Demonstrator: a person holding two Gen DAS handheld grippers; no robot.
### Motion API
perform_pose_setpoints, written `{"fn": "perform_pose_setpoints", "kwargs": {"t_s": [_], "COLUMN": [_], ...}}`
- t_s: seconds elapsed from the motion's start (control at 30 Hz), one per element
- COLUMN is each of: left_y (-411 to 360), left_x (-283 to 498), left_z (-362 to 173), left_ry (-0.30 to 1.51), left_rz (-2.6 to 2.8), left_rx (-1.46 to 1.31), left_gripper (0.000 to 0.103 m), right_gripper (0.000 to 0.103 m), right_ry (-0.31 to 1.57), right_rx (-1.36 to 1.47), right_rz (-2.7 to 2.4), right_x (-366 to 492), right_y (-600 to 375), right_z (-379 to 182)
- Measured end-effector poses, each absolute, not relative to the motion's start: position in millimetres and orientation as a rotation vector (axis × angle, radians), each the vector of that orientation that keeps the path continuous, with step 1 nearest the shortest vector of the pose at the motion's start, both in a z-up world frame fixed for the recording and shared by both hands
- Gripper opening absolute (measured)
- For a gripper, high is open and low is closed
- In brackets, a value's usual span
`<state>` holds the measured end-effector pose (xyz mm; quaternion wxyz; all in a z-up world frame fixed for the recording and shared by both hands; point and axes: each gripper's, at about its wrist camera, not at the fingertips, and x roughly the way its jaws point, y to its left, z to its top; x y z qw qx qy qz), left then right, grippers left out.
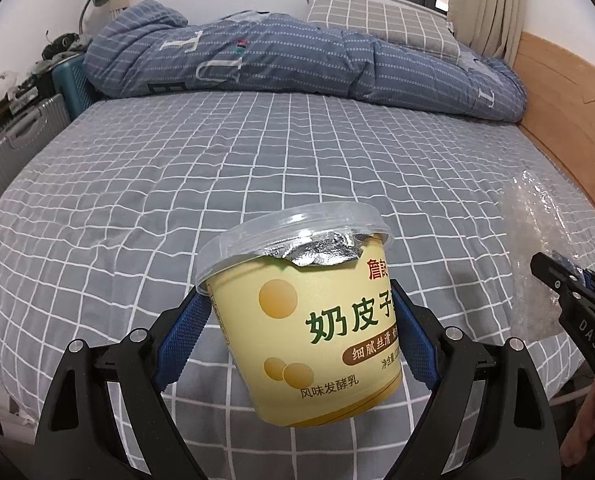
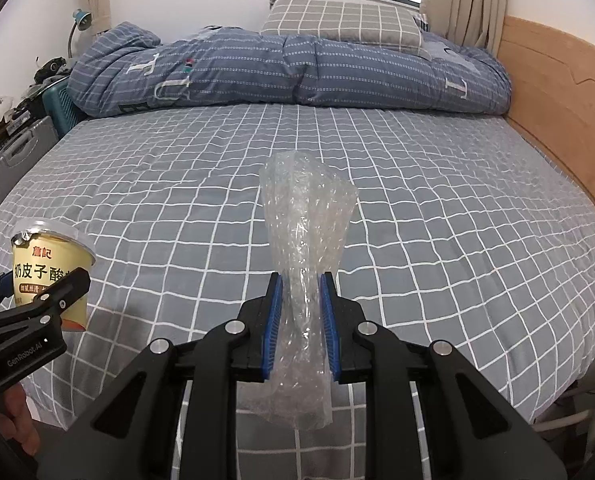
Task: Collect trash
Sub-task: 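Lift the yogurt cup with the left tool while the right tool lifts the bubble wrap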
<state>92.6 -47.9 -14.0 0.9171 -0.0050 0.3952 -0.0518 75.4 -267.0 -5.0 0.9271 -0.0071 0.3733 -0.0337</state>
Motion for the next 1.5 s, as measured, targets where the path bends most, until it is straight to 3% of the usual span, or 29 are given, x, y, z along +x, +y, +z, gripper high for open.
{"fn": "perform_pose_setpoints", "kwargs": {"t_s": [1.5], "left_y": [-49.7], "left_x": [-2.0], "left_z": [-5.7], "left_ry": [0.831], "left_rz": [-0.162], "left_rx": [-0.007], "left_gripper": [0.085], "right_gripper": [0.019], "right_ry": [0.755], "right_rx": [-0.002], "right_rz": [-0.01], "right_x": [-13.3], "right_y": [-245.9], "right_z": [15.7]}}
